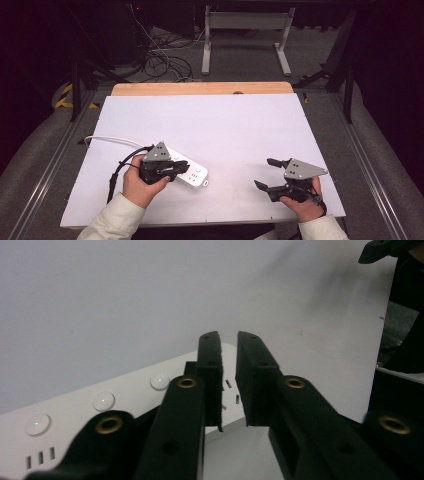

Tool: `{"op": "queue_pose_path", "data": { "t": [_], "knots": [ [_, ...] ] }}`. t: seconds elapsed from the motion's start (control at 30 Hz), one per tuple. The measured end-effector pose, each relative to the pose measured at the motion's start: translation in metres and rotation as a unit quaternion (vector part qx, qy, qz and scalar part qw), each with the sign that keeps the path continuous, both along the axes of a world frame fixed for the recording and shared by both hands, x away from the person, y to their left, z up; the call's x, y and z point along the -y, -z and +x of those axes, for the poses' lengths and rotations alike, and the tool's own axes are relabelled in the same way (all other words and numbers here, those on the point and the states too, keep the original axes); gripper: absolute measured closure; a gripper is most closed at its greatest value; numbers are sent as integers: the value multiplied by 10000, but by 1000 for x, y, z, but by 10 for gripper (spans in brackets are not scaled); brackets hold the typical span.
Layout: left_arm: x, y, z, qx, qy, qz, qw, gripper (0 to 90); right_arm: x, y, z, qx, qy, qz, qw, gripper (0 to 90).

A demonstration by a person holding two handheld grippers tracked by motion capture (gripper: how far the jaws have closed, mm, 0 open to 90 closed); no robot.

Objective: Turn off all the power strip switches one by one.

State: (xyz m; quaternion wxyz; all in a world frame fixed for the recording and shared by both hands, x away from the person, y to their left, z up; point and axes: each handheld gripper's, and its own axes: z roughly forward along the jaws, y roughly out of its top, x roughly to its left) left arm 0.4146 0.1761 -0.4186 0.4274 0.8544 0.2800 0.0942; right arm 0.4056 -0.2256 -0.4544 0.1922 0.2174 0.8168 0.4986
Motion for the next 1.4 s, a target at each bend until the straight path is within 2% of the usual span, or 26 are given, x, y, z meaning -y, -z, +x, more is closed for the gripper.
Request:
{"op": "queue_pose_path", "data": {
  "t": [0.07,0.23,0.4,0.6,0.63,0.7,0.73,1.07,1.3,1.4],
  "knots": [
    [2,2,3,-60,1,4,10000,895,0,0,0,-2,-1,-5,10000,191],
    [8,6,10,-356,13,-321,9989,899,0,0,0,-10,11,-1,10000,190],
    [14,11,15,-490,12,-323,9983,899,0,0,0,-32,21,1,10000,191],
    [21,17,20,-489,-50,-179,9986,899,1,0,0,-24,19,3,10000,190],
    [23,19,21,-468,-47,-75,9989,899,1,0,1,-28,16,4,10000,190],
    [24,20,22,-425,-58,-12,9991,899,1,1,1,-28,17,1,10000,189],
    [26,22,23,-355,-61,125,9993,899,1,0,1,-27,20,1,10000,189],
    [34,31,27,-432,-17,259,9987,899,1,1,1,-31,34,-16,10000,189],
    [37,38,31,-534,-71,237,9983,898,1,1,1,-39,29,-7,10000,189],
    [37,39,32,-521,-108,304,9981,898,1,1,1,-30,17,-7,10000,189]
  ]
}}
